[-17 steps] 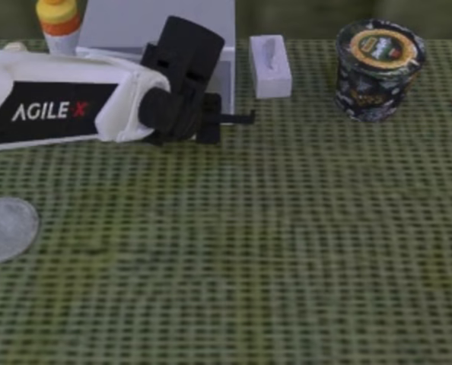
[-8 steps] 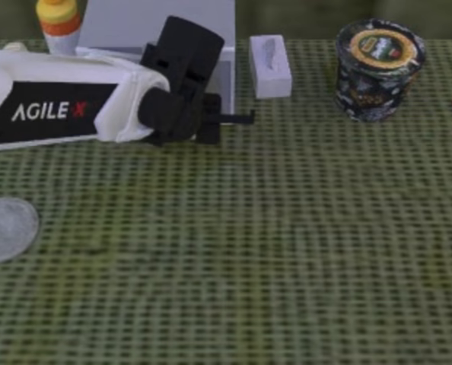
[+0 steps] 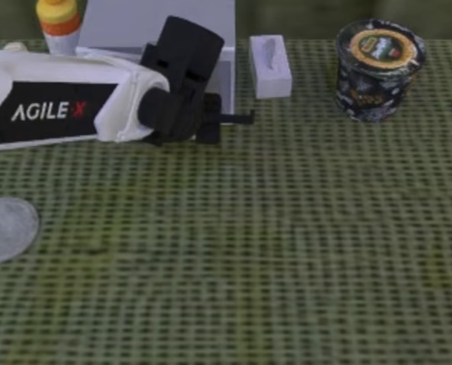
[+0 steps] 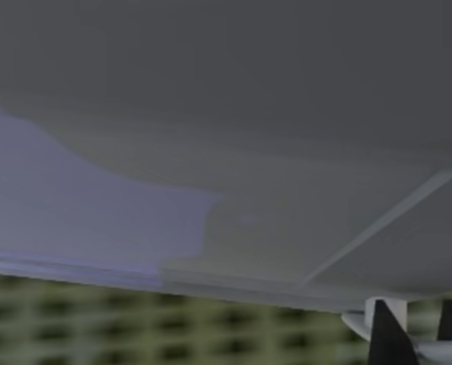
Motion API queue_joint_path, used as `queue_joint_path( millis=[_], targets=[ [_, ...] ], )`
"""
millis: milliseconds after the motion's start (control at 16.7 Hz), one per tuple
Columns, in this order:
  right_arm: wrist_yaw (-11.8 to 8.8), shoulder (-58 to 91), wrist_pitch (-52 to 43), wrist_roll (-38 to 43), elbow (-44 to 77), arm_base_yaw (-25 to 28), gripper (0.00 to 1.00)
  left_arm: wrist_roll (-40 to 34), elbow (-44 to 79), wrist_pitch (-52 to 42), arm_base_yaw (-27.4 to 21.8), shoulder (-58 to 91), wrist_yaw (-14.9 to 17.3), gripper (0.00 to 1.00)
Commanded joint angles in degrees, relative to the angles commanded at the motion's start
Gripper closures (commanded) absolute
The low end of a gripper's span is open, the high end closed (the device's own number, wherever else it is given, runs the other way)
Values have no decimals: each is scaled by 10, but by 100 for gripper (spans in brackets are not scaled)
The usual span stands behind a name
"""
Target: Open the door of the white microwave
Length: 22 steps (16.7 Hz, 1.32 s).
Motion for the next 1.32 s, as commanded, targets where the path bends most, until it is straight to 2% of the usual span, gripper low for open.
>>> queue_joint_path(
  millis=[300,600,1320],
  targets=[
    [0,0,0,0,0,0,0,5,-9,3,-2,-2,6,100],
    [0,0,0,0,0,0,0,39,-41,23,9,-27,31,100],
    [0,0,0,0,0,0,0,39,-41,23,9,-27,31,100]
  ],
)
